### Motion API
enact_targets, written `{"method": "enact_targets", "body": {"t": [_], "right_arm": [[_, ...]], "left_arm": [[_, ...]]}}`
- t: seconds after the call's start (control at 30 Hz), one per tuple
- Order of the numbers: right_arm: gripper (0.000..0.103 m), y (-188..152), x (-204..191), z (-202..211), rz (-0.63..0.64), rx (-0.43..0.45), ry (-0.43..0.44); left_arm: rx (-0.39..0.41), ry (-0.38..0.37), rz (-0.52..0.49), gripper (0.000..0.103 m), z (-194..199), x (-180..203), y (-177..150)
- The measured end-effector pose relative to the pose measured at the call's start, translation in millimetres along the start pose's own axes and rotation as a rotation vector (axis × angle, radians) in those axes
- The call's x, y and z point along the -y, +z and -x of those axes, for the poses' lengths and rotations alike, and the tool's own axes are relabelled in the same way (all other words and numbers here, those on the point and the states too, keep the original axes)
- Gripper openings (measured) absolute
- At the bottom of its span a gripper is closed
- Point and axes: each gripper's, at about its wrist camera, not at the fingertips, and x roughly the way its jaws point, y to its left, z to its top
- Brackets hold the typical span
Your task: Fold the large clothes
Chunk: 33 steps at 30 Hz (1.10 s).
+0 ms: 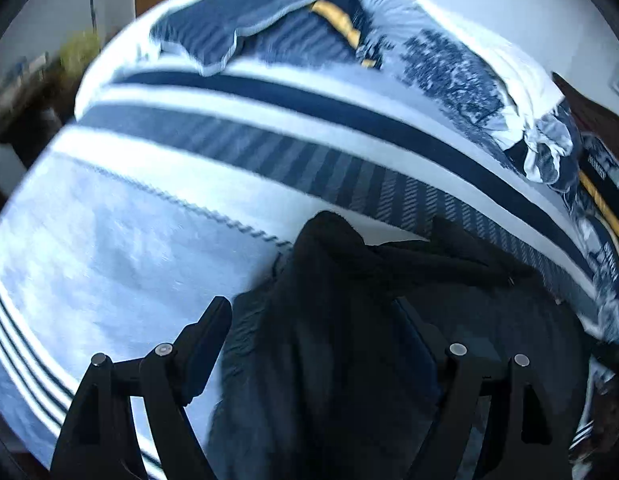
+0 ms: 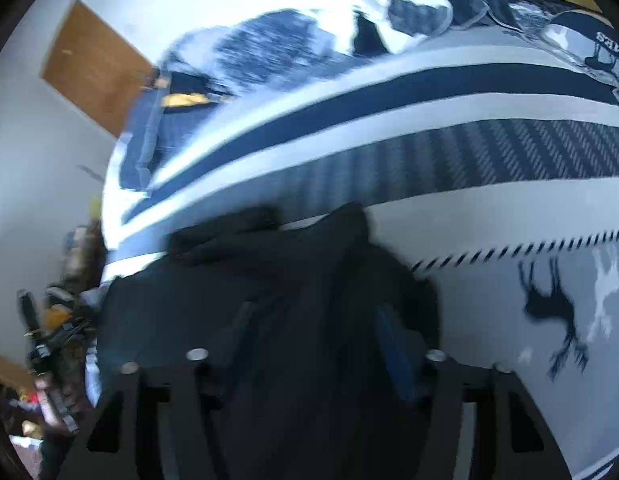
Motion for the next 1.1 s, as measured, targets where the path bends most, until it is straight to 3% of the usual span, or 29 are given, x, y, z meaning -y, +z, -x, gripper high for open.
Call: {"method": "enact_targets", "body": {"t": [0.03,0.07,0.13,0.17,0.23,0.27,0.33,0.4,0.47,0.53,0.63,0.73,0.77,0.8,0.83,0.87,0.9,1.0,1.1], "right_arm": [[0.051,4.6,6.1,-14.4,-0.028,-0.035,-0.003],[0.036,6.0,10.7,-22.1,-0.043,-0.052,-0.007],[0.016,3.8,13.6,-33.8,-0.051,-0.082,0.011],[0.005,2.6,12.8,-31.7,-0.047,-0.071,0.019],[0.003,4.0,6.6,-6.6,-0.022,0.011,0.022],[0.003,6.4,5.8,4.9,-0.019,0.047,0.044],[0.002,13.6,7.1,36.4,-0.041,0.138,0.072],[0.002,19.7,6.8,42.5,-0.029,0.18,0.035],[0.002,24.3,5.4,20.5,-0.002,0.13,-0.035],[0.002,20.9,7.3,-4.7,0.01,0.07,-0.07],[0.005,11.1,8.5,-17.8,0.04,0.056,-0.096],[0.005,4.6,14.0,10.7,-0.015,0.12,-0.037],[0.008,2.4,11.9,22.1,-0.015,0.147,-0.026],[0.014,-4.7,8.7,36.8,-0.008,0.182,-0.016],[0.035,-14.7,4.6,51.9,-0.001,0.211,-0.008],[0.071,-24.9,1.0,63.2,0.002,0.23,-0.007],[0.08,-40.4,-1.8,77.1,0.018,0.269,-0.008],[0.08,-82.5,-11.3,98.4,0.084,0.31,-0.024],[0.08,-140.2,0.6,105.4,0.097,0.319,-0.033]], "left_arm": [[-0.023,0.009,0.015,0.047,-10.6,-0.8,0.8],[-0.047,0.004,0.027,0.013,-17.2,-0.9,0.4],[-0.03,-0.046,0.066,0.005,-17.2,-0.4,-2.0],[0.041,-0.074,0.069,0.004,-2.7,2.5,-2.1],[0.168,-0.129,0.041,0.004,27.8,10.3,0.5],[0.201,-0.118,0.027,0.004,38.3,15.3,4.0],[0.181,-0.077,0.015,0.004,39.8,22.6,13.6],[0.123,-0.013,-0.014,0.004,20.5,31.0,20.1],[0.057,0.08,-0.075,0.005,-5.2,37.7,15.1],[0.025,0.081,-0.081,0.008,-16.3,34.9,4.8],[0.084,0.061,-0.057,0.013,3.6,29.2,-4.8],[0.176,0.099,-0.035,0.059,42.6,23.0,-9.0],[0.246,0.099,-0.041,0.07,60.9,20.5,-13.3],[0.308,0.097,-0.053,0.074,79.3,19.2,-21.2],[0.357,0.098,-0.067,0.079,98.1,19.3,-33.2],[0.38,0.1,-0.078,0.081,109.1,19.4,-42.4],[0.394,0.1,-0.09,0.081,118.1,19.3,-54.1],[0.384,0.102,-0.141,0.083,127.6,14.3,-93.6],[0.334,0.157,-0.178,0.083,116.5,3.6,-138.2]]}}
